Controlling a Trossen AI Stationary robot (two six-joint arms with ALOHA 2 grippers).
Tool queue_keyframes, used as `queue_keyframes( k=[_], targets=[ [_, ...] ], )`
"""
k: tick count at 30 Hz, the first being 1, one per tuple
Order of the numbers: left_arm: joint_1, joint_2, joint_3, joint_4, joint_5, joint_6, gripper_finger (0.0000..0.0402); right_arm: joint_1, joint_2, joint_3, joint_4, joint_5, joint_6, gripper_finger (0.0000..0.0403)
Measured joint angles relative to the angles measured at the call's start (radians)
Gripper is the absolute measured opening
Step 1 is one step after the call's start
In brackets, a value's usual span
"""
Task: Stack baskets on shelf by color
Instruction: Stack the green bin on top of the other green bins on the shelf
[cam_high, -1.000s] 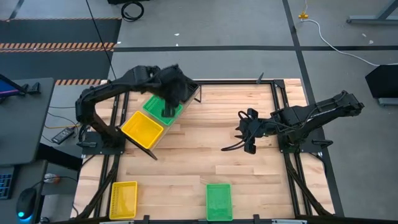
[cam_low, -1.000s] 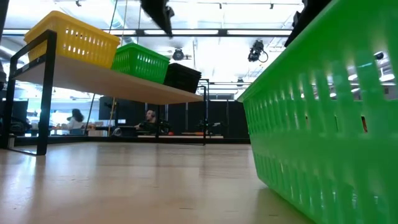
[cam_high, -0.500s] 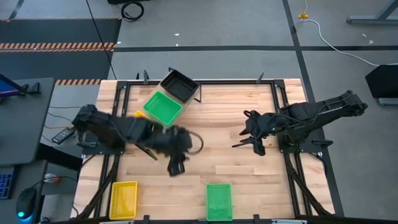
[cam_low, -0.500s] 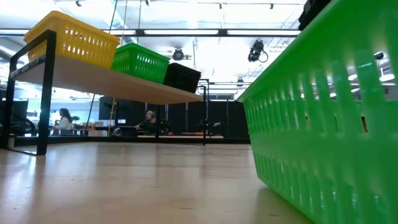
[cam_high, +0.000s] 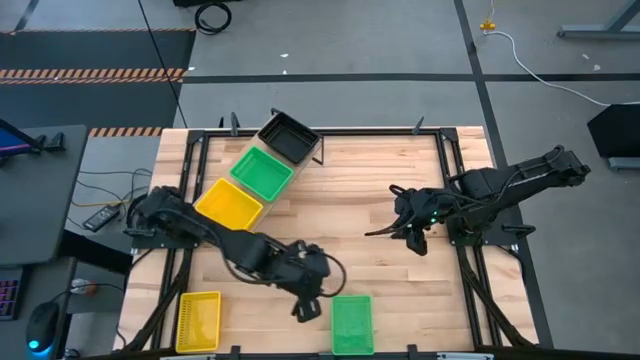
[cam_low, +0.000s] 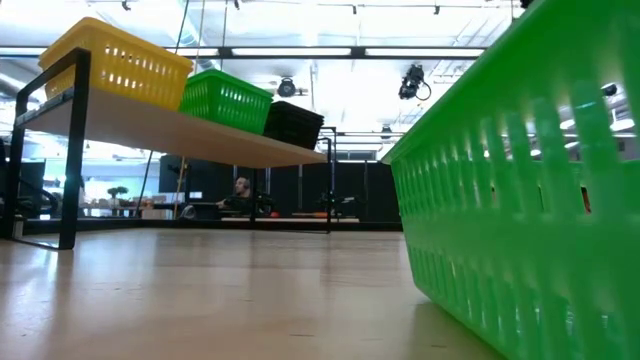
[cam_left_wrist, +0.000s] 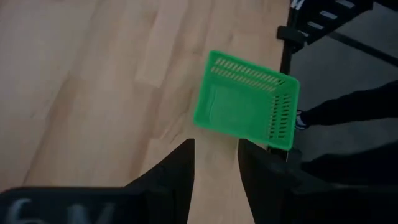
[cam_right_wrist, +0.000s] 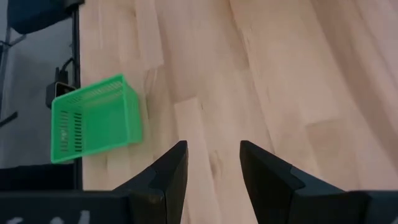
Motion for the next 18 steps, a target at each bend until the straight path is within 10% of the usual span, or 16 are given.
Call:
queue_keyframes(
  k=[18],
  targets=[
    [0.076, 0.247, 0.0, 0.236, 0.116, 0.17, 0.0166, 0.007, 0.0, -0.031, -0.145, 0.006, 0.374, 0.0152]
  ],
)
